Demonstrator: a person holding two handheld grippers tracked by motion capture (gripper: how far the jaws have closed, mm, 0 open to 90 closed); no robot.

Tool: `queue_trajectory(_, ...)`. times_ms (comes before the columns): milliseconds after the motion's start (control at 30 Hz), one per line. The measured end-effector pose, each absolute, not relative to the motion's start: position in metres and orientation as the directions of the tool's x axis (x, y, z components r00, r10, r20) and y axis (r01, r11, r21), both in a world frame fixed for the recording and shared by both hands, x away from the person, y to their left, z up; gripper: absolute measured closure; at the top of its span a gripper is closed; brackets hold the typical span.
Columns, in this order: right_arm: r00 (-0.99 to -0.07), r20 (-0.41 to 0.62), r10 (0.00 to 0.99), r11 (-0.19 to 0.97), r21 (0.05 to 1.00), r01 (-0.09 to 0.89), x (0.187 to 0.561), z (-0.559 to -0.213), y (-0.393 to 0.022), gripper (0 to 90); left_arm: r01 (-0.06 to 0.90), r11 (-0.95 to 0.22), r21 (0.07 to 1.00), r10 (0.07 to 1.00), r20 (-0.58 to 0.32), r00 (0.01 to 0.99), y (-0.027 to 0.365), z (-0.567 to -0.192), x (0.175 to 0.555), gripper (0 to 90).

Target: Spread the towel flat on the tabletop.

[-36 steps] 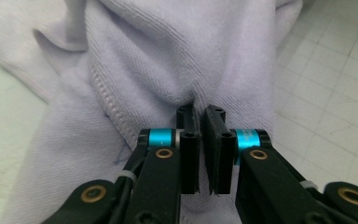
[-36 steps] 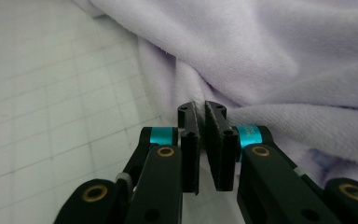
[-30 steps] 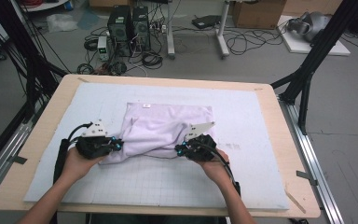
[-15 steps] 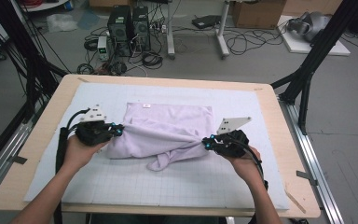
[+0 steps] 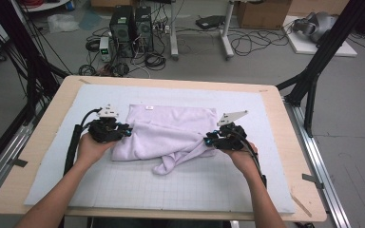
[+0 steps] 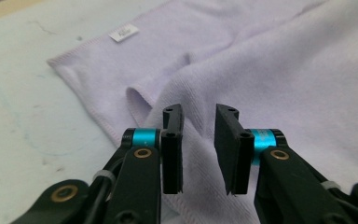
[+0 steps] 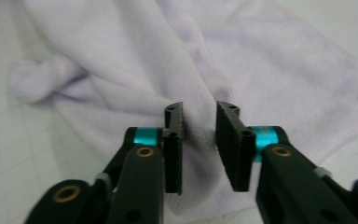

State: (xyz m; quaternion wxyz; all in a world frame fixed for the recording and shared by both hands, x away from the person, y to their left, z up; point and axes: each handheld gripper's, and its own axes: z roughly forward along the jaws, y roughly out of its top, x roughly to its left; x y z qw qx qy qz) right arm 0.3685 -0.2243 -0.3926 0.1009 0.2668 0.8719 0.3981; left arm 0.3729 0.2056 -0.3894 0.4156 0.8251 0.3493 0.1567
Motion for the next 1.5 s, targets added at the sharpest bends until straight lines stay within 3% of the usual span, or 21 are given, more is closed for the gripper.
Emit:
queue_trajectory(267, -0.876, 0.019, 0.482, 0.519, 0.799, 0.303, 0.335, -0.373, -0.212, 65.8, 0.382, -0.448, 0.808, 0.648, -0.001, 0.762, 0.209, -0.380, 0.339, 64.0)
queue_trajectory(633, -0.924, 0.060, 0.379, 0.581, 0.762, 0.288, 0.318, -0.413, -0.151, 57.1, 0.398, -0.541, 0.741, 0.575, -0.020, 0.818, 0.202, -0.425, 0.313, 47.1)
queue_trajectory(700, -0.924, 0.073, 0.375, 0.585, 0.755, 0.297, 0.321, -0.418, -0.143, 56.3, 0.401, -0.564, 0.722, 0.582, 0.004, 0.813, 0.200, -0.429, 0.313, 47.4)
queue_trajectory(833, -0.926, 0.076, 0.370, 0.606, 0.736, 0.303, 0.324, -0.425, -0.129, 59.2, 0.395, -0.591, 0.704, 0.574, 0.022, 0.819, 0.195, -0.435, 0.317, 65.1)
queue_trajectory(967, -0.933, 0.055, 0.356, 0.649, 0.704, 0.289, 0.325, -0.431, -0.119, 78.1, 0.392, -0.584, 0.711, 0.575, 0.021, 0.818, 0.194, -0.430, 0.318, 83.9)
queue_trajectory(1067, -0.940, 0.064, 0.336, 0.647, 0.709, 0.279, 0.325, -0.428, -0.123, 86.5, 0.377, -0.575, 0.726, 0.573, 0.029, 0.819, 0.197, -0.423, 0.313, 85.4)
queue_trajectory(1333, -0.958, 0.022, 0.287, 0.630, 0.749, 0.206, 0.301, -0.402, -0.149, 87.9, 0.332, -0.545, 0.770, 0.553, 0.032, 0.833, 0.209, -0.393, 0.280, 85.9)
queue_trajectory(1500, -0.966, 0.047, 0.256, 0.602, 0.774, 0.197, 0.278, -0.386, -0.170, 88.2, 0.293, -0.535, 0.792, 0.517, 0.033, 0.855, 0.211, -0.370, 0.260, 85.9)
